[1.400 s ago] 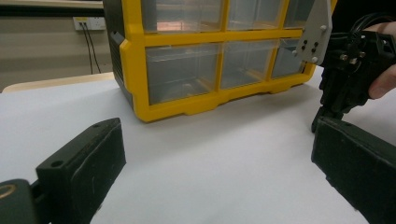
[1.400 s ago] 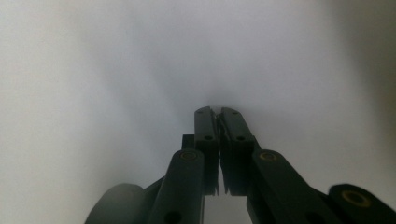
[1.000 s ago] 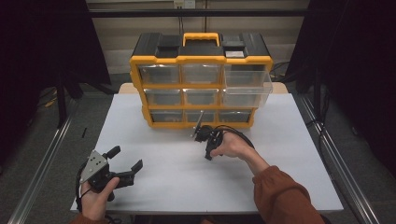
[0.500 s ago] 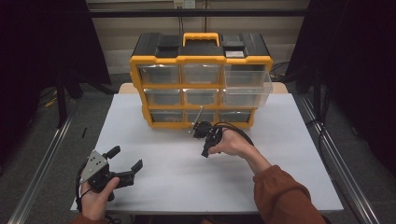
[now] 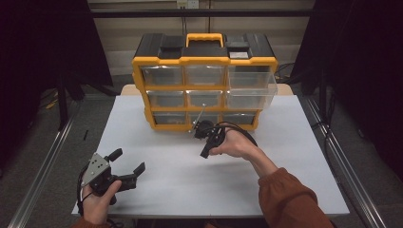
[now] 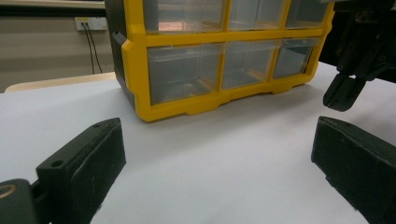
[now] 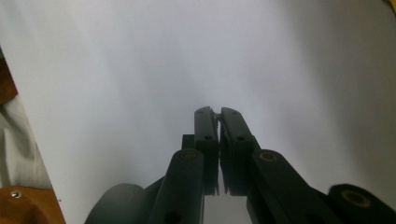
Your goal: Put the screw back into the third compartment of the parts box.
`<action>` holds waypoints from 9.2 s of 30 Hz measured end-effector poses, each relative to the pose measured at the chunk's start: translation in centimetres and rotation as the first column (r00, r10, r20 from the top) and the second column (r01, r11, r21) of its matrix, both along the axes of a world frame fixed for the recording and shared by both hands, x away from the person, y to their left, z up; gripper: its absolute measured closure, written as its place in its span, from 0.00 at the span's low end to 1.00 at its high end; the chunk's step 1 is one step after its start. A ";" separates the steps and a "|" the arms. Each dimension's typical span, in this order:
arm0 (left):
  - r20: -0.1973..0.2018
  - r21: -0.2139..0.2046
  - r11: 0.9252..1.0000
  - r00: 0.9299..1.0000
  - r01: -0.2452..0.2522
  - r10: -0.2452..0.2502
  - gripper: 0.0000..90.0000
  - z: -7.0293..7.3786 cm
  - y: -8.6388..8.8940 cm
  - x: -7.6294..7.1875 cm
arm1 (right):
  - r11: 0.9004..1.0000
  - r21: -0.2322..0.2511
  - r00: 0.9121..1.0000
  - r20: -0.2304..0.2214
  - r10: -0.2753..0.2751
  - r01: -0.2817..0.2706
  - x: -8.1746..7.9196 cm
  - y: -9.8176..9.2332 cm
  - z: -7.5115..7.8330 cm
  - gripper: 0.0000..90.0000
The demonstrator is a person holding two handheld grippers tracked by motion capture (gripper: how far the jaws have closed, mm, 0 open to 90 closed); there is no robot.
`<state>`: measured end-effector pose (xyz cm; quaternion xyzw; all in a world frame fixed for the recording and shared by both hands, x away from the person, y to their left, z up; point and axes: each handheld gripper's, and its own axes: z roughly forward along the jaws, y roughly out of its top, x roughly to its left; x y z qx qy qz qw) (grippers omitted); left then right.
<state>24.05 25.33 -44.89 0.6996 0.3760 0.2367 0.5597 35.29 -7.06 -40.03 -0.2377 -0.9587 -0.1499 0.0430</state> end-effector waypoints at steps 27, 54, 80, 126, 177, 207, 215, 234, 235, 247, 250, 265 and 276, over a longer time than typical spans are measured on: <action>0.000 0.002 1.000 1.000 0.000 0.000 0.03 0.0 0.0 0.0 | 0.996 0.074 0.998 0.041 0.040 -0.043 -0.7 0.6 5.2 0.95; 0.000 0.000 1.000 1.000 0.000 0.000 0.03 0.0 0.0 0.0 | 0.986 0.130 0.990 0.108 0.088 -0.102 -1.2 1.6 11.4 0.95; 0.003 -0.009 1.000 1.000 0.001 -0.001 0.03 0.1 0.1 0.1 | 0.986 0.164 0.987 0.163 0.008 -0.035 1.3 -1.7 17.9 0.95; -0.002 -0.006 1.000 1.000 0.010 -0.010 0.04 0.0 -0.1 0.0 | 0.977 0.104 0.956 0.211 -0.205 0.187 4.5 -9.4 23.7 0.95; 0.001 -0.008 1.000 1.000 0.004 -0.004 0.04 0.0 0.0 0.1 | 0.961 -0.010 0.957 0.100 -0.273 0.275 7.2 -9.9 18.3 0.88; 0.003 -0.007 1.000 1.000 0.004 -0.004 0.04 0.0 0.1 0.1 | 0.963 0.042 0.952 0.143 -0.271 0.267 6.1 -10.2 20.3 0.81; 0.003 -0.007 1.000 1.000 0.003 -0.003 0.04 0.0 0.1 0.1 | 0.962 0.070 0.948 0.164 -0.271 0.263 5.5 -10.1 21.3 0.77; 0.002 -0.006 1.000 1.000 0.004 -0.004 0.04 0.0 0.1 0.1 | 0.970 0.148 0.953 0.205 -0.222 0.194 4.4 -8.5 22.8 0.77; 0.002 -0.007 1.000 1.000 0.003 -0.003 0.04 0.0 0.1 0.1 | 0.971 0.151 0.954 0.207 -0.215 0.186 4.4 -8.3 22.8 0.77; 0.005 -0.007 1.000 1.000 0.002 -0.002 0.04 0.0 0.1 0.0 | 0.978 0.168 0.960 0.228 -0.164 0.127 3.8 -5.7 22.7 0.72; 0.001 -0.008 1.000 1.000 0.002 -0.002 0.04 0.0 0.1 0.1 | 0.980 0.172 0.965 0.224 -0.140 0.102 3.6 -4.7 22.2 0.70; 0.004 -0.007 1.000 1.000 0.003 -0.003 0.04 0.0 0.1 0.0 | 0.984 0.175 0.975 0.208 -0.082 0.045 3.2 -1.6 19.2 0.59; 0.001 -0.010 1.000 1.000 0.002 -0.002 0.04 0.0 0.1 0.0 | 0.989 0.147 0.978 0.206 -0.032 0.002 2.2 0.5 16.6 0.46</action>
